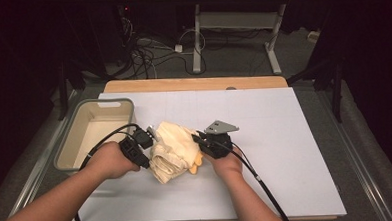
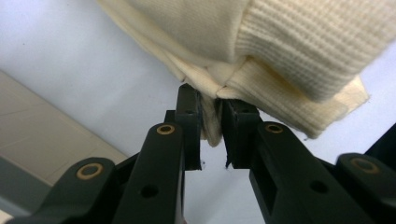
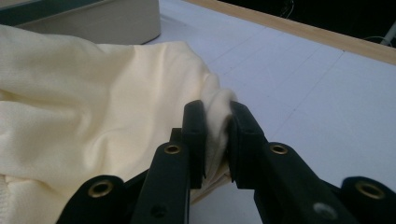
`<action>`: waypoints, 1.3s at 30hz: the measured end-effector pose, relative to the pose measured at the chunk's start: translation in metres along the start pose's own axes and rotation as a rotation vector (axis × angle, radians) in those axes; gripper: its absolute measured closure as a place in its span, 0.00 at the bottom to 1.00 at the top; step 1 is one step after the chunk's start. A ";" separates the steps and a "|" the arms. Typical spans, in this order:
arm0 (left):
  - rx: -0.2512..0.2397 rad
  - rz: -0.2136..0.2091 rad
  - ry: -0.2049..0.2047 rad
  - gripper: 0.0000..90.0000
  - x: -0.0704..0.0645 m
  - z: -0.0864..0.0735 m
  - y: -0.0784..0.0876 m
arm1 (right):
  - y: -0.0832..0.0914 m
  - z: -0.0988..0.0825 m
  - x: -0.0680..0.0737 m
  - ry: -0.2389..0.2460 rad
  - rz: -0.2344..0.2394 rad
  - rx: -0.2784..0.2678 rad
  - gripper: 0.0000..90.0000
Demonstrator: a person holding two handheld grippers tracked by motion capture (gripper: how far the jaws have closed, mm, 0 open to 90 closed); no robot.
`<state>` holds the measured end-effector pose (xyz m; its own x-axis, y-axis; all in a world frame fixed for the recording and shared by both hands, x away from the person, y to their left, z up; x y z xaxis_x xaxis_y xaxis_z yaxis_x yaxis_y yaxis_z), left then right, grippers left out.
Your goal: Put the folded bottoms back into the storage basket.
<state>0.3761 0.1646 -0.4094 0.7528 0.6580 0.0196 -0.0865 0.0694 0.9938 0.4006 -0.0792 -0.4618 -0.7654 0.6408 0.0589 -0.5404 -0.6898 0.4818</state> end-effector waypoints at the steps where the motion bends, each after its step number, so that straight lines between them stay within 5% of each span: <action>1: 0.004 -0.002 -0.001 0.85 0.000 0.000 0.001 | 0.000 0.001 0.000 0.002 0.001 0.000 0.89; 18: 0.053 0.007 -0.026 0.85 0.001 0.006 0.007 | 0.001 0.009 0.003 0.006 0.011 -0.009 0.89; 39: 0.079 0.006 -0.039 0.85 0.012 0.014 0.043 | 0.014 0.041 0.002 0.006 0.021 -0.045 0.89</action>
<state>0.3902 0.1647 -0.3645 0.7772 0.6286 0.0286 -0.0408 0.0049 0.9992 0.4054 -0.0741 -0.4191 -0.7787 0.6243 0.0630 -0.5395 -0.7174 0.4407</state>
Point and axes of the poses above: each handheld gripper's, and its own axes: y roughly backward along the jaws, z roughly out of its top, x roughly to its left, the point moved 1 cm from there along -y, roughly forward along the jaws, and after that the axes turned 6 degrees about z, right-handed, at the moved point
